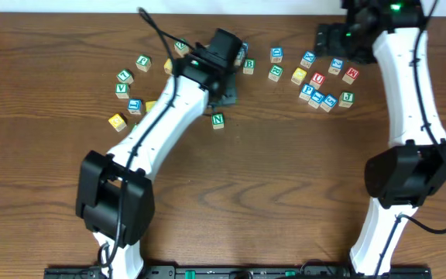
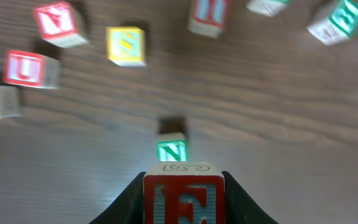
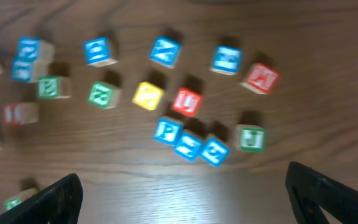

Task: Spell out NEURIPS
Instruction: 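Grasp the red E block with the left gripper, then place the red E block right of the green N block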

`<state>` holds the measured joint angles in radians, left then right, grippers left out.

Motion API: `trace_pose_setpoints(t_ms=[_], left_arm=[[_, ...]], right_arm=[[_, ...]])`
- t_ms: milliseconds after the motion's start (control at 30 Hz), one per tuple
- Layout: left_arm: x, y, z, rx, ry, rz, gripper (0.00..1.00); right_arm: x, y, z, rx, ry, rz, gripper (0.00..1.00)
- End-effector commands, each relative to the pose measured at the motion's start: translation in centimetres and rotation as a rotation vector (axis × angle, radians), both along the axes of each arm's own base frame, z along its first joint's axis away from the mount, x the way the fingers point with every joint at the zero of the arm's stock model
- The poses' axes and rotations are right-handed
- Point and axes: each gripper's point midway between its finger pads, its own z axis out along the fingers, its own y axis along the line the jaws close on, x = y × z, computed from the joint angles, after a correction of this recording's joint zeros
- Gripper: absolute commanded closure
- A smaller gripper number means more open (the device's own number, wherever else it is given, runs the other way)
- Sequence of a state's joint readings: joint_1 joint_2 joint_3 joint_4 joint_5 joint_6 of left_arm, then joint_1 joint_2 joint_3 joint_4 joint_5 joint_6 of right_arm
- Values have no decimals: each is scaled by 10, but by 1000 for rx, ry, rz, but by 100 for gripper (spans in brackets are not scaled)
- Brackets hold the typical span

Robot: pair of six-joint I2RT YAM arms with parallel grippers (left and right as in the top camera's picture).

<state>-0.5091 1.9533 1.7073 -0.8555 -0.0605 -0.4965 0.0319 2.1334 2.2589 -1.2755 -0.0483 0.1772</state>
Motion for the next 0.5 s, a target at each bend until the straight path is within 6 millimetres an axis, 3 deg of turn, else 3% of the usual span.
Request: trace_pose_setpoints(t_ms=[0,233,467], left_arm=[[-5,-9,-31,38,60,-24,73],[-4,-20,-72,38,114,40,73],[-1,-26,-81,28,111,53,73]], right_arm=[[0,-10,5,9,-7,-9,1],[-3,-12,4,0,3,4,1],[-3,-12,4,0,5,4,1]])
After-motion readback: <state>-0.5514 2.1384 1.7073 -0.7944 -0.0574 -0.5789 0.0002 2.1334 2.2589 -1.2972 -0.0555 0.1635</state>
